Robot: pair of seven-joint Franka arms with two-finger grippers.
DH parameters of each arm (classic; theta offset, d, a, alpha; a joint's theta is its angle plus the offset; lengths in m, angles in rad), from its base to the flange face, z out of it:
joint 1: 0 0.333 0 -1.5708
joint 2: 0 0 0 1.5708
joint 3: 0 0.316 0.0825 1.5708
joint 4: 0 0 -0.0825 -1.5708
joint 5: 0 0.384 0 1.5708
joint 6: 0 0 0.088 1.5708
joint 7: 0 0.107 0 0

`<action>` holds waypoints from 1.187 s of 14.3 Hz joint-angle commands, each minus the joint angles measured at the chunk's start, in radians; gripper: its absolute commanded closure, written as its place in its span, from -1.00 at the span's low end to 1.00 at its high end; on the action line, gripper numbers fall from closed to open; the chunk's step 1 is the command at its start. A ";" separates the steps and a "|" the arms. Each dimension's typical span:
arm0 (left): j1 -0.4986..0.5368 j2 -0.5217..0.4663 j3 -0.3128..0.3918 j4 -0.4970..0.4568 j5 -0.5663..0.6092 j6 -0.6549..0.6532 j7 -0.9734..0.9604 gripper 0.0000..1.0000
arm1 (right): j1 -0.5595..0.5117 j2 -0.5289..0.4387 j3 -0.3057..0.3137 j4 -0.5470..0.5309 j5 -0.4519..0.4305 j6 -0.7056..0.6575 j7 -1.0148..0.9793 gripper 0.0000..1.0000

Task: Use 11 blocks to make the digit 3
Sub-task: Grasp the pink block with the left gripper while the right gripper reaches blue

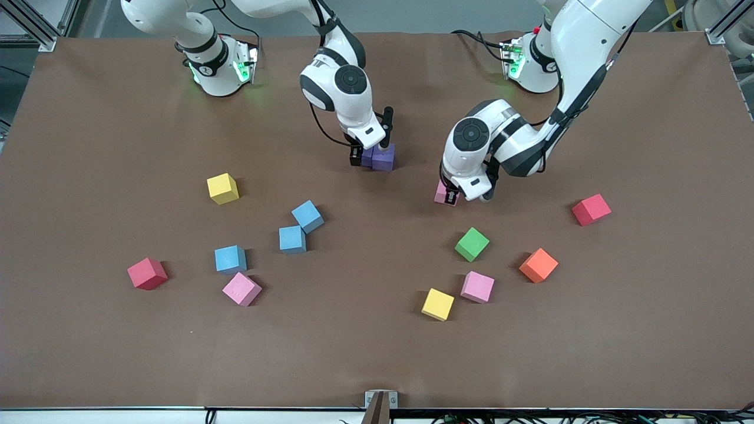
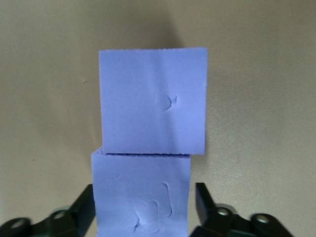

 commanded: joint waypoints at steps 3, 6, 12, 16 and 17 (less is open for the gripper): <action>-0.021 -0.017 -0.067 -0.004 -0.002 0.003 -0.192 0.57 | -0.025 -0.038 -0.008 0.016 -0.003 -0.091 -0.091 -1.00; -0.068 -0.008 -0.073 0.000 -0.002 0.003 -0.328 0.60 | -0.092 -0.125 -0.009 0.016 -0.003 -0.190 -0.142 -1.00; -0.151 0.025 -0.073 0.014 -0.002 0.006 -0.533 0.60 | -0.330 -0.258 -0.018 0.056 0.005 -0.349 -0.141 -1.00; -0.185 0.039 -0.072 0.016 -0.002 0.006 -0.573 0.60 | -0.408 -0.236 -0.046 0.125 -0.003 -0.383 -0.139 -1.00; -0.187 0.043 -0.070 0.020 -0.002 0.006 -0.575 0.59 | -0.408 -0.224 -0.064 0.131 -0.003 -0.382 -0.141 -1.00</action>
